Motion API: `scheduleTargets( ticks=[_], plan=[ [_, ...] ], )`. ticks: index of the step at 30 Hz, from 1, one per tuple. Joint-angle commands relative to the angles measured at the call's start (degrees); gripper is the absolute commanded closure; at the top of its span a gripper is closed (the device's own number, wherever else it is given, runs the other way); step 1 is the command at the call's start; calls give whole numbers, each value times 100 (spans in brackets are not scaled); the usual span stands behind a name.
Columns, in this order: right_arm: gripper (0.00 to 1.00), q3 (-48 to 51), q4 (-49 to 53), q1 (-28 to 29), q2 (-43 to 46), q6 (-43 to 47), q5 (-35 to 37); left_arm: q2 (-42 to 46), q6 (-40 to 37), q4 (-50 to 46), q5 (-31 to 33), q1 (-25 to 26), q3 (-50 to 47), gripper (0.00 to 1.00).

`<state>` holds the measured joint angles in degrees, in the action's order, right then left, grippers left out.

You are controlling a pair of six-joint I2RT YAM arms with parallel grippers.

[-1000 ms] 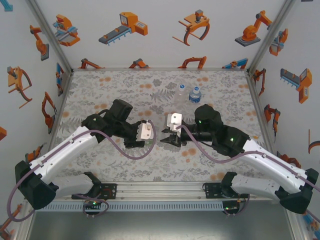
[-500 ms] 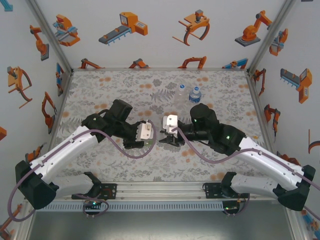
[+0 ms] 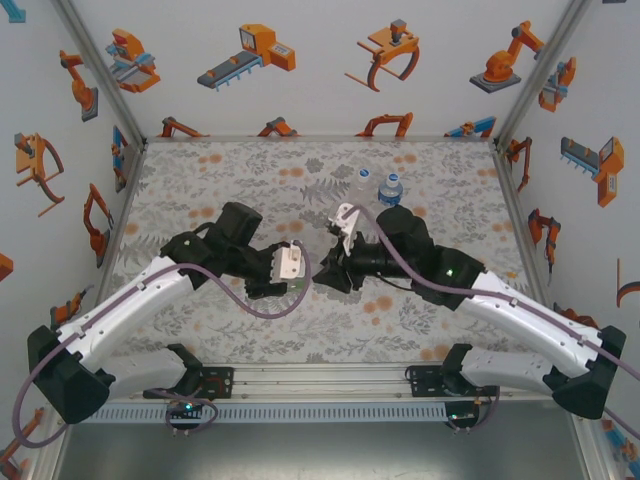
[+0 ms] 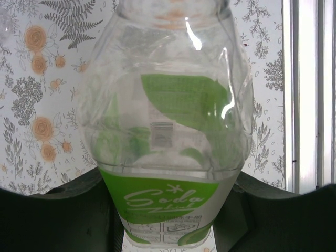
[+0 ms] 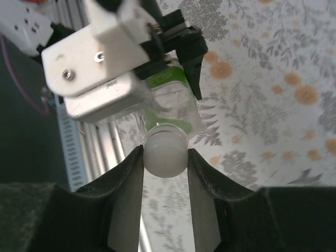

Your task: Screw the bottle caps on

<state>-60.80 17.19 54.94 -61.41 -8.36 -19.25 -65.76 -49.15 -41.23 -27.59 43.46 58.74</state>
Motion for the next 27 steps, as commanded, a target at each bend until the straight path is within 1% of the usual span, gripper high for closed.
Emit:
scheduleTargets(
  ticks=[1, 3, 5, 6, 8, 11, 16, 17, 18, 21, 23, 25, 27],
  plan=[
    [100, 46, -72, -137, -259, -2522, 233, 126, 166, 581, -197, 25, 30, 100],
    [100, 69, -10, -269, -336, -3442, 278, 116, 215, 640, -91, 30, 19, 100],
    [100, 281, -14, -316, -296, -4565, 698, 124, 301, 754, 33, 26, -8, 100],
    [100, 373, -45, -338, -293, -5040, 798, 118, 336, 819, 82, 28, -31, 100],
    [100, 510, -143, -458, -372, -5868, 727, 106, 384, 893, 146, 27, -49, 100],
    [100, 572, -198, -545, -477, -6335, 617, 52, 402, 904, 259, 52, -39, 100],
    [100, 958, -537, -563, -295, -6701, 883, 38, 420, 911, 404, 78, -38, 100],
    [97, 956, -550, -563, -301, -6678, 887, 47, 417, 924, 404, 76, -53, 100],
    [92, 912, -533, -568, -315, -6613, 874, 54, 407, 931, 412, 76, -55, 100],
    [68, 566, -328, -567, -406, -6036, 783, 54, 393, 937, 387, 82, -79, 100],
    [54, 218, -55, -568, -442, -5396, 726, 56, 384, 930, 361, 84, -86, 100],
    [46, -83, 227, -579, -389, -4830, 691, 51, 381, 920, 343, 89, -89, 100],
    [38, -291, 502, -572, -259, -4446, 859, 47, 384, 925, 329, 91, -83, 100]
  ],
)
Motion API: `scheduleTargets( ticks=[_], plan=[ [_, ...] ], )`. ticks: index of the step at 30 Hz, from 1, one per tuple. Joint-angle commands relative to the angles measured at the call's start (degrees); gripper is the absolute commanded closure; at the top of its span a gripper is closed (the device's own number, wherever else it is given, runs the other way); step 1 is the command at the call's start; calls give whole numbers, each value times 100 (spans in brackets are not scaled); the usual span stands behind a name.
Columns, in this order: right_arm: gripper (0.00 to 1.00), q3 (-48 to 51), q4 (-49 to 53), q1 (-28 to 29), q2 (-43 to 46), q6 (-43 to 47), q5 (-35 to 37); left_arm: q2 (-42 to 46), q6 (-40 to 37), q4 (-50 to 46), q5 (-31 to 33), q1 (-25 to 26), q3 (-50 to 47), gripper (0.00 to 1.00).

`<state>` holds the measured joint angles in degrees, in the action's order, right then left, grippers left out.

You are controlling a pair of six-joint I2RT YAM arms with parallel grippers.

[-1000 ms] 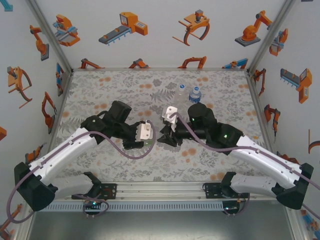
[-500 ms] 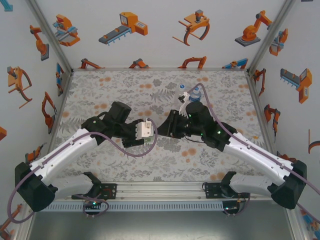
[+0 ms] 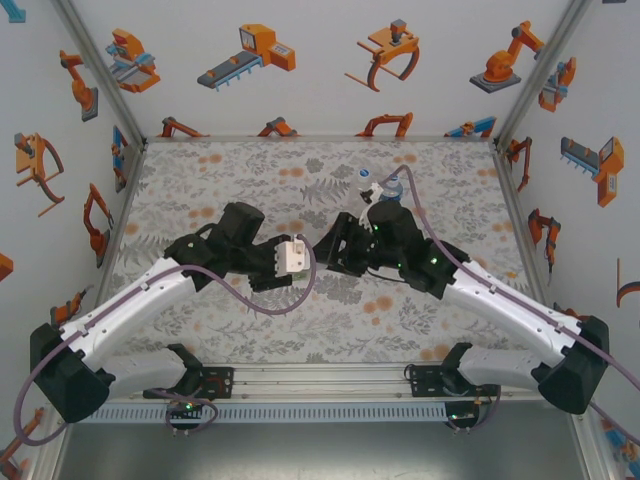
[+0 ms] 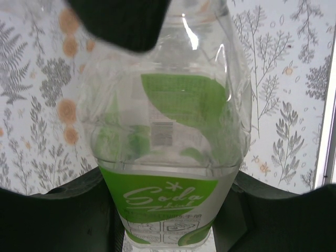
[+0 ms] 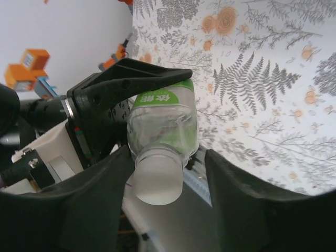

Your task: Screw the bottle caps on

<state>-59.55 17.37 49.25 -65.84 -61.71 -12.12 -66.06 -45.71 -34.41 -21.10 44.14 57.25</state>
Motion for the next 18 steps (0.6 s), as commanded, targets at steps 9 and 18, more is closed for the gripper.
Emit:
scheduleTargets(
  ticks=[9, 18],
  plan=[
    [28, -564, 468, -5, 885, 2967, 451, 64, 10, 229, -424, 24, 79, 100],
    [44, 95, -494, -10, 1338, 6835, -1547, 50, -150, 54, -749, 20, 116, 100]
  ],
)
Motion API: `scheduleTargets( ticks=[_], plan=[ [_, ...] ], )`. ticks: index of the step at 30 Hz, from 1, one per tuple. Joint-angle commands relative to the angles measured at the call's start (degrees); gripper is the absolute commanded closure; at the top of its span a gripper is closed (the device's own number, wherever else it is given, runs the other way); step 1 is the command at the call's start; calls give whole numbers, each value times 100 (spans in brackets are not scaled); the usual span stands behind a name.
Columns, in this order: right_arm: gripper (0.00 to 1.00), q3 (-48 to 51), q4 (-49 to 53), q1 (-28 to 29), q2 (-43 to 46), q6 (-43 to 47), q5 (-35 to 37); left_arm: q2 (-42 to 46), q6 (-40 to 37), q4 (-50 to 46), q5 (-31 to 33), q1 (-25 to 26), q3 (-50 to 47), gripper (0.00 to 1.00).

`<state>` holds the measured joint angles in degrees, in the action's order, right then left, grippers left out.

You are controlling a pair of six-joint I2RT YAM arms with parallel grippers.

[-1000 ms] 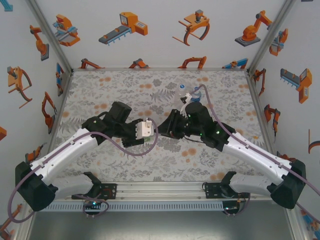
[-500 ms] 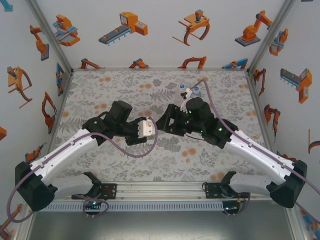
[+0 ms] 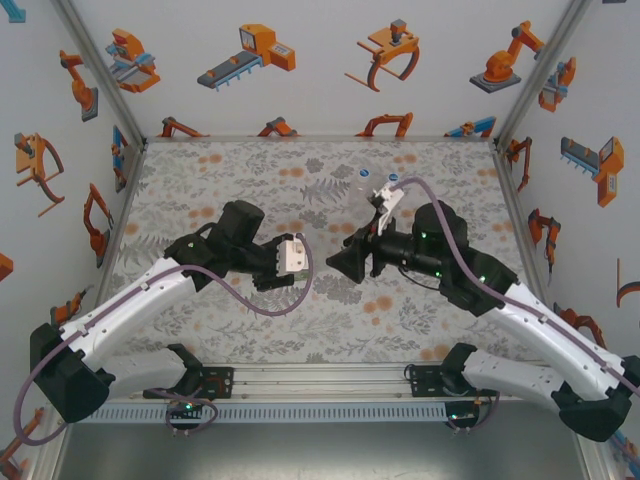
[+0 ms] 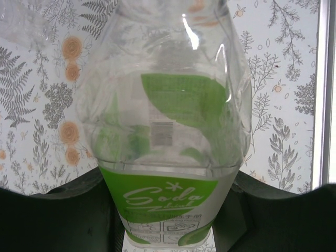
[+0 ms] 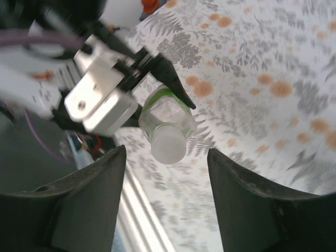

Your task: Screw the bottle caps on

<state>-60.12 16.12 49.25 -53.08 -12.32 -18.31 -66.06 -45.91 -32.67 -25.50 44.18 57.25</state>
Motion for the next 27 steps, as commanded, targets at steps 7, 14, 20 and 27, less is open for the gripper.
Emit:
scheduleTargets(
  ticks=[7, 14, 20, 27],
  plan=[
    [45, 18, -3, -12, -171, 3782, -1727, 14, -211, -193, -463, 12, 102, 100],
    [46, 87, -128, -5, -360, 3886, -1791, 3, -234, -224, -483, 20, 128, 100],
    [51, 170, -169, -10, -447, 3877, -1903, 6, -234, -227, -474, 12, 130, 100],
    [55, 232, -193, -6, -488, 3868, -1843, -1, -226, -231, -483, 14, 137, 100]
  ],
)
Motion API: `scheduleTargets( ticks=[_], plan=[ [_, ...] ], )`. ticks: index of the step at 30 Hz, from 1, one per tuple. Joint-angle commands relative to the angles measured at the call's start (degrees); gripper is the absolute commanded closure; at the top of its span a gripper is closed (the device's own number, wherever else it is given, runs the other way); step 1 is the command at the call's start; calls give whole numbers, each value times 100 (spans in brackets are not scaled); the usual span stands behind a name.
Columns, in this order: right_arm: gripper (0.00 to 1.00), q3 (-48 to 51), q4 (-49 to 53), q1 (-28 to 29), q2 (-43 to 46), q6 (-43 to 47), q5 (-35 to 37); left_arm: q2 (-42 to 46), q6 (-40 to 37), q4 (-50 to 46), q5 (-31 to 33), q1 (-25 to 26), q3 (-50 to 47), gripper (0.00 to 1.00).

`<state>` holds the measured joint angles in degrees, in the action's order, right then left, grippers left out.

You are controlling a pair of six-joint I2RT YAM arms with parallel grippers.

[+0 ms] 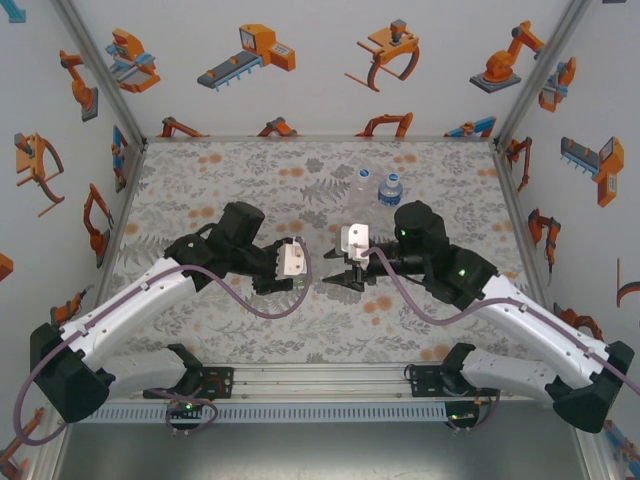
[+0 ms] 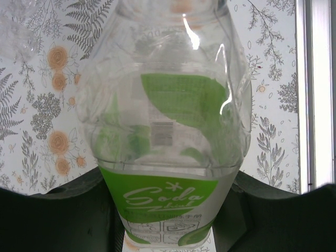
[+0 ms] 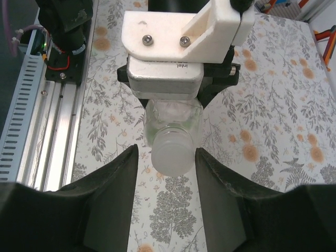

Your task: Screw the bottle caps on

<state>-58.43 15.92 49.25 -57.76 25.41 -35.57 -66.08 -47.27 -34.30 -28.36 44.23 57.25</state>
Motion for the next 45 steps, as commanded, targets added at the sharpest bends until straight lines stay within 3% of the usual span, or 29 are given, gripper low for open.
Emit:
scheduleTargets(
  ticks=[1, 8, 14, 18, 21, 26, 30, 32, 40, 41, 43, 45],
  plan=[
    [56, 71, -177, -4, -26, 96, -109, 1, -98, -63, -196, 15, 136, 100],
    [59, 129, -324, -10, -60, -22, -90, -18, -90, -67, -205, 8, 146, 100],
    [68, 179, -375, -5, -71, -238, 0, 5, -81, -62, -188, 11, 141, 100],
    [82, 235, -497, -1, -96, -1059, 349, 32, -48, -32, -110, 5, 134, 100],
    [100, 385, -826, -3, -141, -2364, 761, 52, 54, 112, 105, 4, 96, 100],
    [100, 964, -1903, -1, -178, -5939, 1777, 10, 206, 272, 645, -1, 75, 100],
    [100, 1068, -1611, -6, -317, -8770, 2617, 24, 283, 426, 860, -2, -1, 100],
    [100, 972, -1295, -9, -417, -9578, 2625, 26, 305, 525, 937, -1, -54, 100],
    [100, 635, -716, -5, -549, -9676, 2605, 23, 341, 526, 955, -1, -21, 100],
    [97, 591, -716, -4, -538, -9536, 2616, 34, 341, 526, 947, 2, -34, 100],
    [81, 458, -713, -6, -515, -9043, 2615, 62, 332, 526, 905, 6, -39, 100],
    [60, 219, -559, -17, -428, -8194, 2691, 74, 319, 522, 840, 3, -56, 100]
  ],
)
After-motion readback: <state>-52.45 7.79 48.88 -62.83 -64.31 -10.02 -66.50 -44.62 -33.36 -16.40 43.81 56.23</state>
